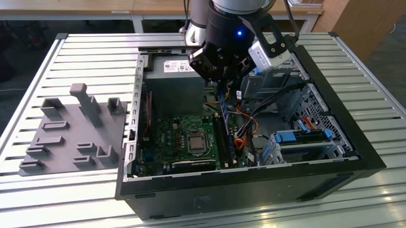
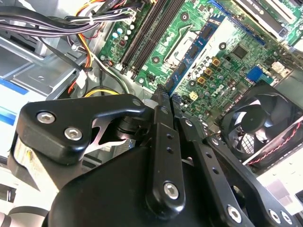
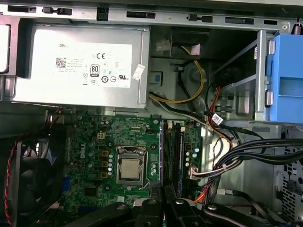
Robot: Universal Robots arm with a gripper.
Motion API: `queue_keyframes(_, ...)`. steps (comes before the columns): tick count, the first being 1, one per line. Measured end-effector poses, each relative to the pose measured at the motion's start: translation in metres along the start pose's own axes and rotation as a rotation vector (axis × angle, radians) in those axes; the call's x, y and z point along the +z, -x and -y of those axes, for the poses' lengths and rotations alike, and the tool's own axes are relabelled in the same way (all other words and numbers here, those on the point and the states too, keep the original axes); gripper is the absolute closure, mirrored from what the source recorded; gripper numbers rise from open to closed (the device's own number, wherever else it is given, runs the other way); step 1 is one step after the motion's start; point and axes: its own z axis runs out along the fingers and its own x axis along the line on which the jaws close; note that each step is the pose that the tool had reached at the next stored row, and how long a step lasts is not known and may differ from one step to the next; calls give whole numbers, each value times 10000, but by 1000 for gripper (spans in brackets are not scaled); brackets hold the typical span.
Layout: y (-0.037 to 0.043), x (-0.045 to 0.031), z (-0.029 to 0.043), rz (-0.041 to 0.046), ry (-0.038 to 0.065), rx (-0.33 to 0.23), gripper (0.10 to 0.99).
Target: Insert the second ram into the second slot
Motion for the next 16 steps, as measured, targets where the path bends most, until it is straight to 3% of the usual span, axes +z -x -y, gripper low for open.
queue_keyframes(16, 0, 39, 1, 0, 0, 0, 949)
